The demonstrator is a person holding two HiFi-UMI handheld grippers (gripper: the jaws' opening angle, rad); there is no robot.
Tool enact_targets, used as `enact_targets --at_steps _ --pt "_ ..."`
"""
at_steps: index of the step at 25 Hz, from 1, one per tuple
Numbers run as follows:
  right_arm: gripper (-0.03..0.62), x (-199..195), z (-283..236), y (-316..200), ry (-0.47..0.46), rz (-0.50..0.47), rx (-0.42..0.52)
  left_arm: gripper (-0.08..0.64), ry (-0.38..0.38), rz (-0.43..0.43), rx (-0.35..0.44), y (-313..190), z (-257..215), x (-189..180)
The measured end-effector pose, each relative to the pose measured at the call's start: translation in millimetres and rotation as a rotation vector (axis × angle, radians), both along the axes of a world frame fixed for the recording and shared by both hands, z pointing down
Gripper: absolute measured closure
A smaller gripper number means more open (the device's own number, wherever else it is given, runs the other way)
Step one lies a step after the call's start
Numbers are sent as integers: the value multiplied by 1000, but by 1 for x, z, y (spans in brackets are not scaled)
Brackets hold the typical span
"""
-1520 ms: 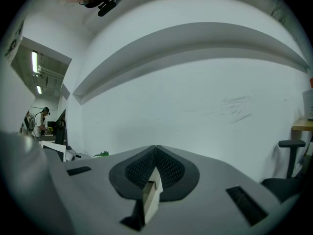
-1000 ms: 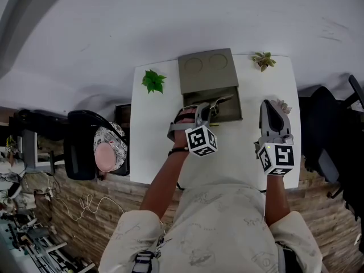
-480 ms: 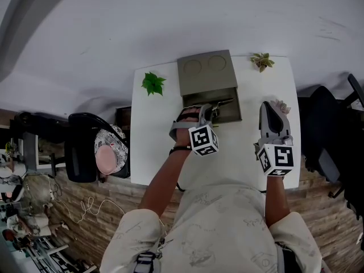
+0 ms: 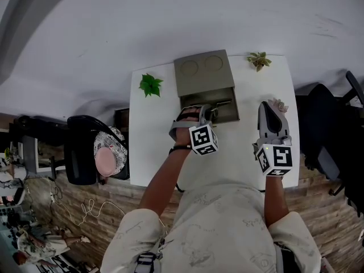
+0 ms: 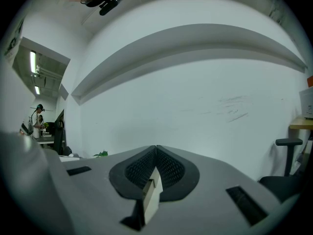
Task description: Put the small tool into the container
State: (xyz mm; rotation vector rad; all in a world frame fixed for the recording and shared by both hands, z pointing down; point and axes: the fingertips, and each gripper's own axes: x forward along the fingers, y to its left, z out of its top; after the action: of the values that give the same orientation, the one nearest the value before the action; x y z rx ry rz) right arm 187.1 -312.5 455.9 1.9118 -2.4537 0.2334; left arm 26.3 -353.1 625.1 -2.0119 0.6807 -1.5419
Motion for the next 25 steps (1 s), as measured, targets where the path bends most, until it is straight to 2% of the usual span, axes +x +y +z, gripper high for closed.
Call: enact_targets --at_steps 25 --pt "575 2 5 1 -19 5 -7 534 -27 27 -56 3 13 4"
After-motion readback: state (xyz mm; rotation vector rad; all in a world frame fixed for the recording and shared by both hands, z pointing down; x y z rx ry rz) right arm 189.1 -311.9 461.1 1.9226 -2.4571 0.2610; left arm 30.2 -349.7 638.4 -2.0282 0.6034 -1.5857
